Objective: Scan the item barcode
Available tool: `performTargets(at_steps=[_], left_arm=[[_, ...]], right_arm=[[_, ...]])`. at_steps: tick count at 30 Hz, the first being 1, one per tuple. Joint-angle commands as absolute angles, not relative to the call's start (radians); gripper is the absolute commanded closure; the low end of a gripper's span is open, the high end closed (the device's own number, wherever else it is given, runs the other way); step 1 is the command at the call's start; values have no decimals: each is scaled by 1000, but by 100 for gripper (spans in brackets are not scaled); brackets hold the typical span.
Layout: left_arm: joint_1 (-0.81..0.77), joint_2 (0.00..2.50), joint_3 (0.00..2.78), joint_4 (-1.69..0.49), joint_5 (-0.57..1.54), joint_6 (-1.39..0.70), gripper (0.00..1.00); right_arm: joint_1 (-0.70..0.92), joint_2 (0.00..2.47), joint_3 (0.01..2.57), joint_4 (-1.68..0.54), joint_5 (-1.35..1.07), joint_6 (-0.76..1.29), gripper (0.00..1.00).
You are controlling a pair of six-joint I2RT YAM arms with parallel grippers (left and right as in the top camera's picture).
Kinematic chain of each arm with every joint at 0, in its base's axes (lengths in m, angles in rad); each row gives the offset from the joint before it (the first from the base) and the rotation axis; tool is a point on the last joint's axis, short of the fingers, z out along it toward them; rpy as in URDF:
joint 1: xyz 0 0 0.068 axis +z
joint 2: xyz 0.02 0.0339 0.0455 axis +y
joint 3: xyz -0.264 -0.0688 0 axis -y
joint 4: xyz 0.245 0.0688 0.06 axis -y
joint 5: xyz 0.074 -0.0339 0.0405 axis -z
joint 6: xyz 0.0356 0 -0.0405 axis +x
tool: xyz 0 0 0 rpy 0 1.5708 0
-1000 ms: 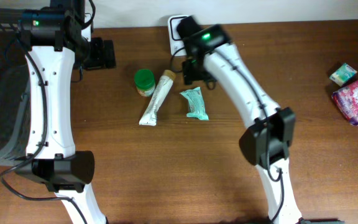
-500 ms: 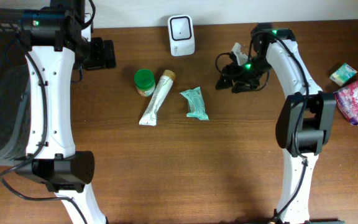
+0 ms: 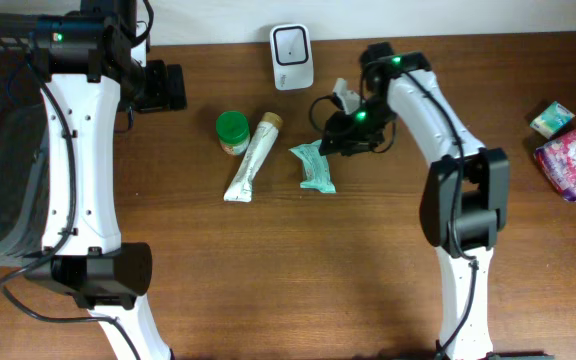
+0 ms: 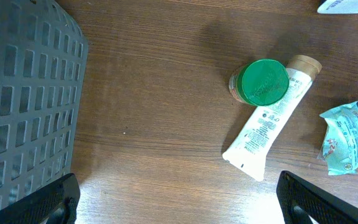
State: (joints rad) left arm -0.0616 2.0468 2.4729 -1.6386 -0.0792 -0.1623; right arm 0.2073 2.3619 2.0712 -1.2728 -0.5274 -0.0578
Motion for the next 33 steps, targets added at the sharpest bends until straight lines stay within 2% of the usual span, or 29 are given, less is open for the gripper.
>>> performTargets(at_steps=[1,5,8,10,11,14,18,26,28,30,31,33], left_arm=[[-62,2050,2469,-1640,-83,-171,1],[-62,2050,2469,-1640,-83,-171,1],[-62,2050,2470,-1640,-83,-171,1],[-62,2050,2470,-1640,-83,-171,1],[-62,2050,2470,-1640,-83,-171,1],[-62,2050,2469,-1640,-83,-171,1],[-62,2050,2470,-1640,-83,-171,1],[-62,2050,2469,-1640,-84,-171,1],[-62,2050,2469,-1640,-83,-171,1],[-62,2050,2470,-1640,-83,-171,1],[-62,2050,2470,-1640,-83,-171,1],[-62,2050,2470,-1640,-83,-171,1]], right_arm=[[284,2355,2062,-1252,-347,35,47],[386,2361,2062,-1220,-199,109,48],[429,2364,2062,-1215,-170,159,53],[454,2364,2062,-1214,-170,221,59],[469,2364,2062,-1214,-147,261,67],[534,2365,2062,-1215,64,384,75],[599,2365,2062,-1214,205,493,83],[640,2363,1940,-1105,241,540,83],[639,2362,2017,-1165,241,531,69],[630,2362,2142,-1256,241,528,64],[620,2362,2210,-1299,240,521,57],[590,2362,2334,-1383,218,464,55]])
